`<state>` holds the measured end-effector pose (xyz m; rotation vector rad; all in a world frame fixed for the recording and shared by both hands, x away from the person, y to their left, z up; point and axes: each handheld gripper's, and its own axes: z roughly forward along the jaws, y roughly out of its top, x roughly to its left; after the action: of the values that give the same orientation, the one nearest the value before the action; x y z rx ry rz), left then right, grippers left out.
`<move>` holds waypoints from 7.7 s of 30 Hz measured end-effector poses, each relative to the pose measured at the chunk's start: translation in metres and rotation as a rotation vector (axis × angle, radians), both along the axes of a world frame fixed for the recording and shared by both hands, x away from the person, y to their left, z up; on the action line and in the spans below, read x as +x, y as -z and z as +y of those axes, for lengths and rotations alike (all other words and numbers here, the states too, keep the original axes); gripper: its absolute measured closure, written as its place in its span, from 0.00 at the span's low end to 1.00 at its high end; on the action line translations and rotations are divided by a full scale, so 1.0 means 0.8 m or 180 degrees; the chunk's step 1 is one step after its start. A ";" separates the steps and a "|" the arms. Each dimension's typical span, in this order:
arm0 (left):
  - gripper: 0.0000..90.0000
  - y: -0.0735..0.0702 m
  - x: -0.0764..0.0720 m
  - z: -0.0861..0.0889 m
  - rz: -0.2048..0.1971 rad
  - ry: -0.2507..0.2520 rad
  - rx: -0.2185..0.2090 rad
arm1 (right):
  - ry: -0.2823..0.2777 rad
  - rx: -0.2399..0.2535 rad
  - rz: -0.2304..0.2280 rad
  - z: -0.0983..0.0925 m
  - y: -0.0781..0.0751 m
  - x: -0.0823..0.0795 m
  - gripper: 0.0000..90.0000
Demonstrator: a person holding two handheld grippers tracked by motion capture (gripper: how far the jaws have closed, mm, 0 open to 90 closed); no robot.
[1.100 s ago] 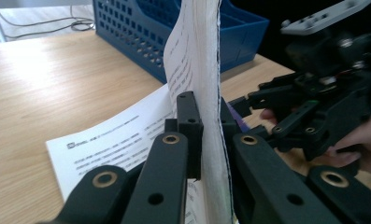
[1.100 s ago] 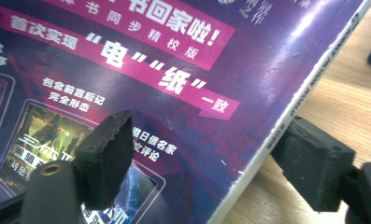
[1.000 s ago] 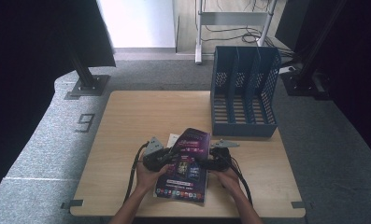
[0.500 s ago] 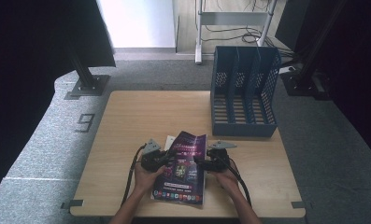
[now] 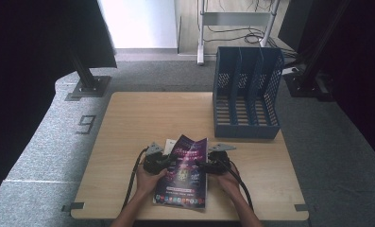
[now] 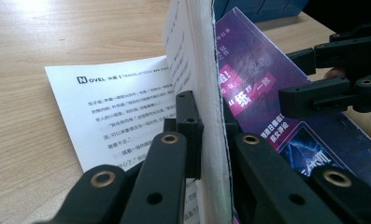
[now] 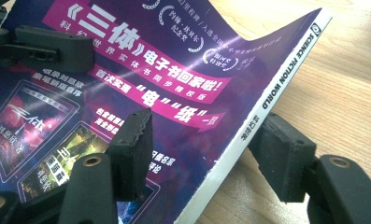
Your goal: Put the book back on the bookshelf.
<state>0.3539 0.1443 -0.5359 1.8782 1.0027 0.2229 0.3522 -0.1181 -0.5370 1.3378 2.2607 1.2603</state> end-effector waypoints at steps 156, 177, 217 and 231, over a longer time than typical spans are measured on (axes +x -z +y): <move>0.95 -0.124 -0.005 0.007 -0.0817 0.0065 -0.0324 | -0.0345 0.0432 -0.1559 -0.023 -0.131 -0.028 0.86; 0.95 -0.130 0.010 0.007 -0.0874 0.0028 -0.0291 | -0.0327 0.0342 -0.1794 -0.018 -0.131 -0.021 0.86; 0.36 -0.125 0.001 -0.002 -0.0796 0.0028 -0.0256 | -0.0623 0.0516 -0.1836 -0.031 -0.118 -0.059 0.90; 0.19 -0.133 0.010 0.005 -0.0799 -0.0006 -0.0326 | -0.0700 0.0496 -0.1847 -0.032 -0.118 -0.062 0.90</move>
<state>0.3622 0.1487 -0.4297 1.7077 0.8287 0.3909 0.3026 -0.1436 -0.4429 0.6433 1.9523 1.6623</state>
